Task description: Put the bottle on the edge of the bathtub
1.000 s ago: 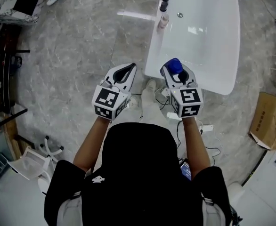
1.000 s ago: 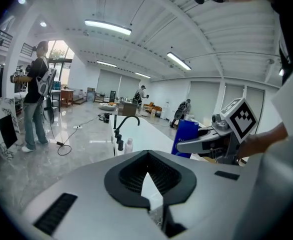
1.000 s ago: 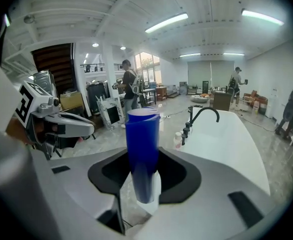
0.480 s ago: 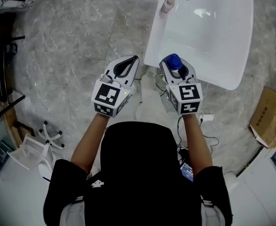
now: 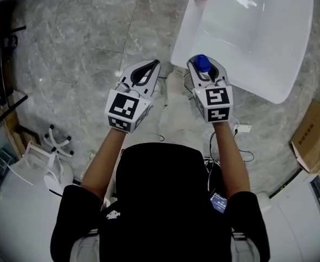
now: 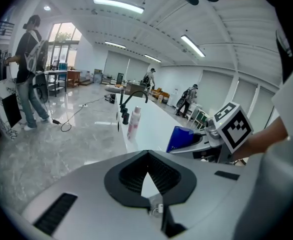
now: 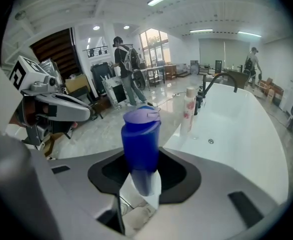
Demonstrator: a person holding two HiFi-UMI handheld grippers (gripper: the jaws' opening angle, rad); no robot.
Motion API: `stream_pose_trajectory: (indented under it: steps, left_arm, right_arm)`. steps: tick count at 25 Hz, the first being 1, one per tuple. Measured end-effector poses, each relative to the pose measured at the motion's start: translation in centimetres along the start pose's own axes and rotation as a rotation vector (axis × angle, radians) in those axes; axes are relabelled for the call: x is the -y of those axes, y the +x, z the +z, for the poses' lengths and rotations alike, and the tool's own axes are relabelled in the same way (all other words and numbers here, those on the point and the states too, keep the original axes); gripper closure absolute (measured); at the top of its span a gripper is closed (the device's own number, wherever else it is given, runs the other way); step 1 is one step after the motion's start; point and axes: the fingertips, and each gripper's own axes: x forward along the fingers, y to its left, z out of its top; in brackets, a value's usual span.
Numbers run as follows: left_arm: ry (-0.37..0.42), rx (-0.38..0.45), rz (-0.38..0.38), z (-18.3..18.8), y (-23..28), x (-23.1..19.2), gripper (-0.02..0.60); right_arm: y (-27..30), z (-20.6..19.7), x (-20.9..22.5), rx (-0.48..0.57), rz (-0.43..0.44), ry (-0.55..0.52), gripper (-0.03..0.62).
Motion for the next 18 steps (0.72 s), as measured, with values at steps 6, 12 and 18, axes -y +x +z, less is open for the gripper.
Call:
stream_pose_trajectory:
  steps: [6, 12, 18]
  left_arm:
    - [-0.001, 0.002, 0.040, -0.4, 1.6, -1.9, 0.568]
    - [-0.024, 0.016, 0.069, -1.0, 2.4, -4.1, 0.568]
    - [-0.036, -0.003, 0.085, -2.0, 3.3, -5.3, 0.568]
  right_arm:
    - [4.1, -1.7, 0.4, -0.025, 0.018, -0.039, 0.431]
    - [6.7, -1.8, 0.9, -0.033, 0.023, -0.066, 0.431]
    - [8.6, -1.0, 1.5, -0.025, 0.024, -0.077, 0.431]
